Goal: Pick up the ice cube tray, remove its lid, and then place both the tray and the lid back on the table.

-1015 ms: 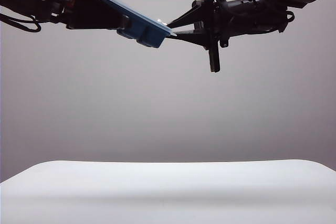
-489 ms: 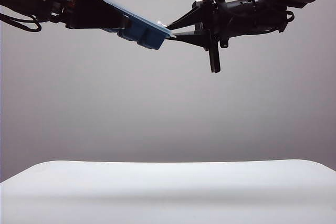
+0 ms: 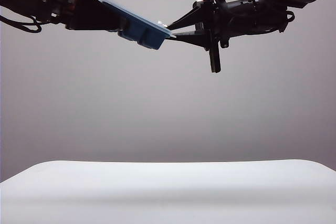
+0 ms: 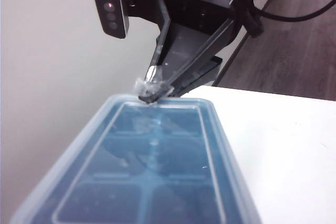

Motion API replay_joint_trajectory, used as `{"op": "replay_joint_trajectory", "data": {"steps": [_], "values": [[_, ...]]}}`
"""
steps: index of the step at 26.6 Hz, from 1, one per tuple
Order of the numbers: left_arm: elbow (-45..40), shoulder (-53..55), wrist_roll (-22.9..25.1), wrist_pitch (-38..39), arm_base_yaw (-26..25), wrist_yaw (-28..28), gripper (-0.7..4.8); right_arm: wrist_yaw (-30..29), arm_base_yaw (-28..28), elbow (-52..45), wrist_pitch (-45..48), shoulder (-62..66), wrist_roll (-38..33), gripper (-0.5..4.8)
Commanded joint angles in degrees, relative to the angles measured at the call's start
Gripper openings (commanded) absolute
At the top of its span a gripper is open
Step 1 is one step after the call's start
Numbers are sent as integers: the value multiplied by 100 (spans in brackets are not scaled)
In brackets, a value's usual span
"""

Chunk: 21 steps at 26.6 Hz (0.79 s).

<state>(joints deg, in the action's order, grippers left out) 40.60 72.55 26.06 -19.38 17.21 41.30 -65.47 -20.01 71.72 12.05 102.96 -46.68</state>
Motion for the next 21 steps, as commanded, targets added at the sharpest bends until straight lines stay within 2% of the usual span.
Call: {"op": "replay_joint_trajectory", "data": {"steps": [1, 5, 7, 11, 12, 13, 14, 18, 20, 21], "values": [[26, -9, 4, -46, 74, -13, 272, -66, -50, 31, 72, -24, 15, -8], [28, 42, 33, -63, 236, -48, 262, -94, -105, 31, 107, -22, 15, -8], [28, 118, 48, -72, 352, -90, 211, -116, -111, 31, 127, -24, 13, -8], [28, 201, 48, -59, 492, -258, 178, -129, -85, 31, 225, -24, 140, 4], [28, 199, 50, -61, 503, -299, 178, -129, -52, 31, 278, -24, 254, 29], [28, 197, 48, -103, 496, -273, 178, -129, 55, 31, 284, -24, 450, 106], [28, 195, 46, -127, 496, -273, 178, -129, 103, 31, 284, -24, 481, 124], [28, 192, 46, -125, 479, -286, 178, -133, 369, 31, 282, -26, 778, 133], [28, 192, 46, -127, 485, -297, 178, -179, 625, 31, 280, -26, 800, 187], [28, 192, 48, -127, 485, -302, 178, -245, 756, 31, 273, -26, 798, 195]]}}
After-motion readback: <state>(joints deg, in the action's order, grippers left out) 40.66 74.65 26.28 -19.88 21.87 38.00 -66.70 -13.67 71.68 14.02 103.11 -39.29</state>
